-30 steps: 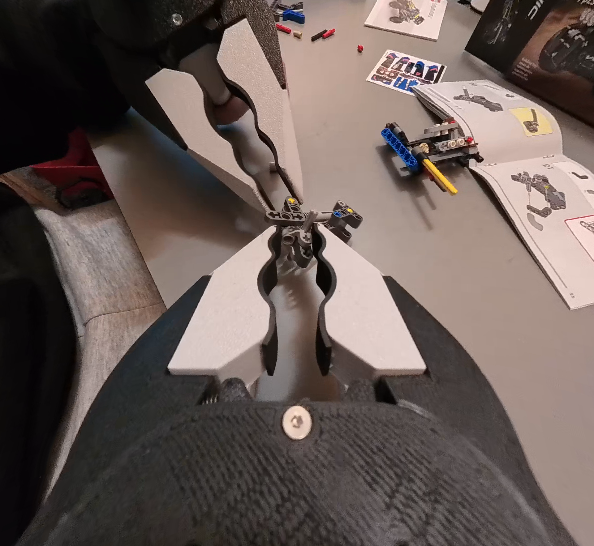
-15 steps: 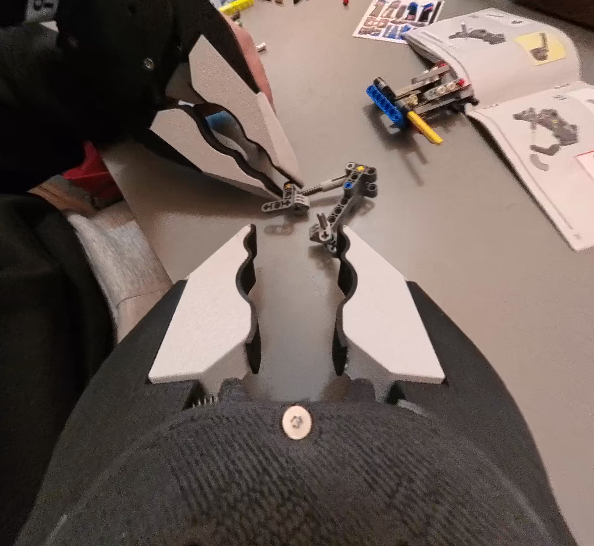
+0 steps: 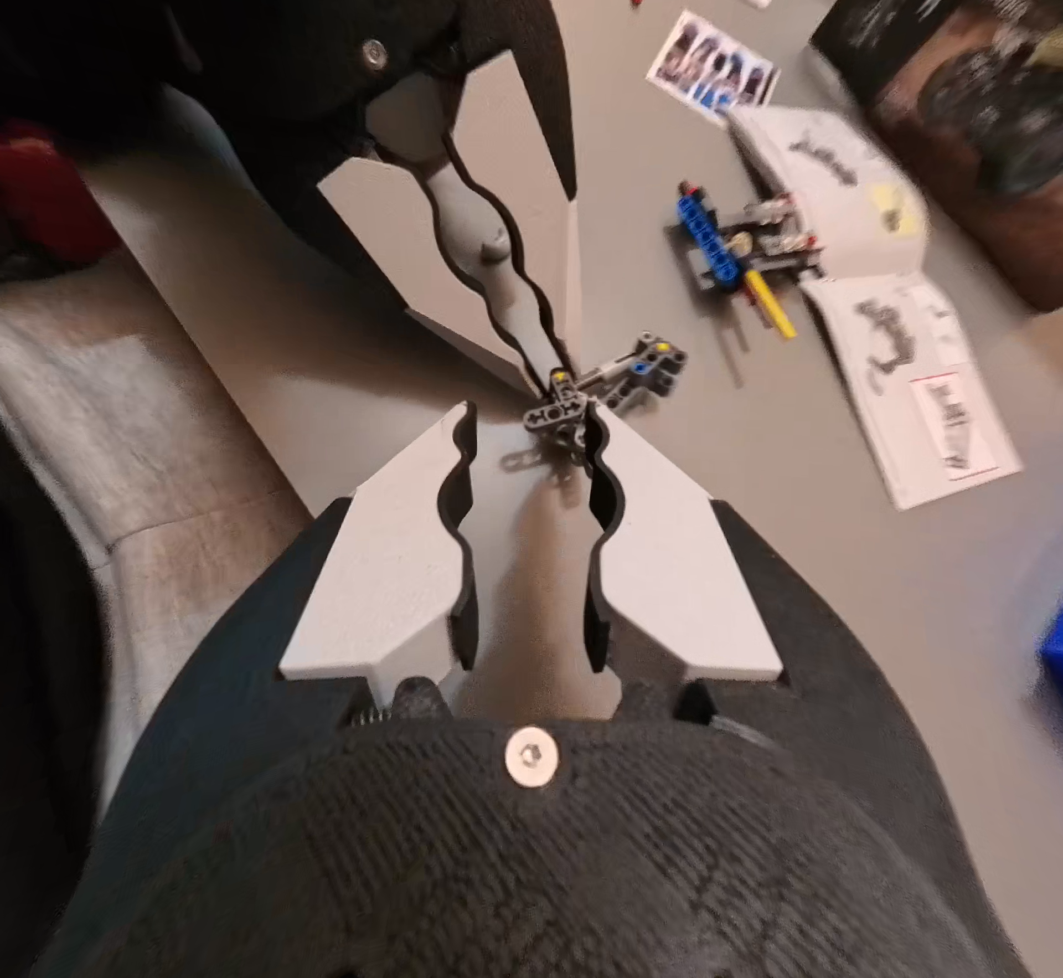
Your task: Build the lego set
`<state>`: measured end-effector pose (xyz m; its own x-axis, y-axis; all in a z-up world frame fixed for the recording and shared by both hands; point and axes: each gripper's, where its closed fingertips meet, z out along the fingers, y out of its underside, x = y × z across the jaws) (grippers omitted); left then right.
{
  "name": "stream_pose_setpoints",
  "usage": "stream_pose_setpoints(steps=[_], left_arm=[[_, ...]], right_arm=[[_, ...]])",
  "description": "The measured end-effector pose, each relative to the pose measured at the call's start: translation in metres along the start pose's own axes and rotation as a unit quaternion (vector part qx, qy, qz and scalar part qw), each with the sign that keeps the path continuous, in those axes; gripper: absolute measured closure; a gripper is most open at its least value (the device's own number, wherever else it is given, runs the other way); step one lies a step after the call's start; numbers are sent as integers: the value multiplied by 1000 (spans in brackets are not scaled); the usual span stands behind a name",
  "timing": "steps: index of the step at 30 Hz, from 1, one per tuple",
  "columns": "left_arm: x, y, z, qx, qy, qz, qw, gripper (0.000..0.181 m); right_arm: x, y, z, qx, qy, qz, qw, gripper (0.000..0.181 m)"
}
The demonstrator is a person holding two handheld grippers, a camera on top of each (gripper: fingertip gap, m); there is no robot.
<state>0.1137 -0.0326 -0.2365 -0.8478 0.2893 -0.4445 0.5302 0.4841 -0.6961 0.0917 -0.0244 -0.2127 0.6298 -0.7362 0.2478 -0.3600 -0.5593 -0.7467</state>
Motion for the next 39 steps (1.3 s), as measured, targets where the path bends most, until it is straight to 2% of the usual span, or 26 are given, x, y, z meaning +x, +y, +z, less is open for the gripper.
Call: stream_pose_setpoints(steps=[1, 4, 6, 8, 12, 16, 19, 24, 31, 35, 39], left_arm=[[1, -1, 0, 2, 5, -7, 1000, 174], [2, -3, 1, 7, 10, -20, 1000, 174], [4, -5, 1, 12, 17, -25, 999, 175], [3, -6, 1, 13, 13, -24, 1000, 175], [4, -8, 1, 16, 14, -24, 999, 175], [5, -8, 2, 14, 15, -23, 1000, 175], [4, -9, 2, 19, 11, -30, 999, 176], [-5, -14, 2, 23, -3, -99, 995, 165], [-11, -20, 4, 21, -18, -190, 981, 165], [-15, -20, 7, 12, -40, -213, 976, 168], [-23, -27, 4, 34, -74, -219, 972, 168]], right_arm=[[3, -3, -5, 9, 27, -16, 999, 145], [7, -5, -14, 31, 87, -47, 995, 150], [10, 4, -11, 32, 113, -33, 993, 165], [10, 15, -4, 19, 98, 7, 995, 165], [16, 15, 1, 30, 89, 59, 994, 160], [18, 17, 6, 24, 85, 61, 994, 173], [23, 16, 6, 36, 94, 72, 992, 175], [34, 11, 2, 73, 106, 110, 986, 176], [34, 5, 2, 118, 84, 186, 972, 175], [35, 3, 1, 138, 79, 221, 962, 176], [43, 0, -5, 176, 79, 264, 945, 176]])
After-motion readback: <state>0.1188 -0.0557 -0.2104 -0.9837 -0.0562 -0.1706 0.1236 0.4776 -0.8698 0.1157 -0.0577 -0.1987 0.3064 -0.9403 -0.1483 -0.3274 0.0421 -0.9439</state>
